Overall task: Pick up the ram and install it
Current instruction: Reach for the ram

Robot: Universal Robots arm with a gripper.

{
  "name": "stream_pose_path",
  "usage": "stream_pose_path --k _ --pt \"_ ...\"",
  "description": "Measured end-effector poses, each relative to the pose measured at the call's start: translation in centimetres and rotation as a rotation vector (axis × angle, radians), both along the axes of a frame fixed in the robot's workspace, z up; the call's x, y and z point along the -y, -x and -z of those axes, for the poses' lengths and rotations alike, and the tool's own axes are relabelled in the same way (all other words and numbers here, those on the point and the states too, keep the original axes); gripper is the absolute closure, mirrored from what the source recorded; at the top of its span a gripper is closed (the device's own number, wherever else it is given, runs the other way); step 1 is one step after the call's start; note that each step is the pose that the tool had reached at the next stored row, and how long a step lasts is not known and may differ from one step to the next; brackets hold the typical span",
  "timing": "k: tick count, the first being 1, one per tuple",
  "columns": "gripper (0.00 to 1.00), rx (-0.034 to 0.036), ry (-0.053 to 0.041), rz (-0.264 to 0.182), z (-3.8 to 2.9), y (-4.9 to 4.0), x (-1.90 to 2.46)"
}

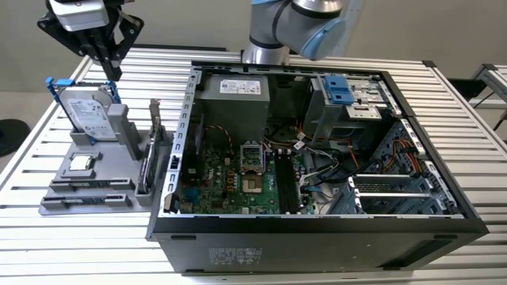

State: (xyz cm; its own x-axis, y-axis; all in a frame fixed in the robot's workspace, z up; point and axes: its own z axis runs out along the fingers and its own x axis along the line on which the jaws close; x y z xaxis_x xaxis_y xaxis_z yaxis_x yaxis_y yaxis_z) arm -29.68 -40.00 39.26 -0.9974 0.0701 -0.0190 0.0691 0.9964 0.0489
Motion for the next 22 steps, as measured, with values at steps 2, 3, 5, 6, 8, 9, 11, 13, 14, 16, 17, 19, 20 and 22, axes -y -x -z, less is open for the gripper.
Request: stream_pose_path --k 2,3,5,6,8,9,11,13,14,16,17,19,20,22 --pt "1.00 0.0000 0.0000 0.000 0.00 0.33 0.00" --pt "1.00 0.0000 0.0000 0.000 0.00 0.47 0.00" --pt "1.00 0.0000 0.0000 0.000 0.00 0.78 0.00" --pt "1.00 0.0000 0.0000 0.000 0.00 0.94 0.00" --pt "1.00 -0.0001 0.0000 0.000 0.00 1.22 0.00" --pt "1.00 -0.0001 0.0000 0.000 0.00 1.35 0.00" --pt "1.00 -0.0001 0.0000 0.000 0.00 1.57 0.00" --pt "1.00 0.0000 0.0000 0.000 0.00 1.81 0.00" --pt "1.00 -0.0001 0.0000 0.000 0.00 1.92 0.00" --pt "1.00 -0.0001 0.0000 0.000 0.00 2.13 0.01" --pt "1.00 -0.0001 0.0000 0.000 0.00 2.24 0.01" --pt "1.00 0.0000 -0.0001 0.000 0.00 2.45 0.01" --pt "1.00 -0.0001 0.0000 0.000 0.00 2.56 0.01" --pt "1.00 0.0000 -0.0001 0.000 0.00 2.77 0.02"
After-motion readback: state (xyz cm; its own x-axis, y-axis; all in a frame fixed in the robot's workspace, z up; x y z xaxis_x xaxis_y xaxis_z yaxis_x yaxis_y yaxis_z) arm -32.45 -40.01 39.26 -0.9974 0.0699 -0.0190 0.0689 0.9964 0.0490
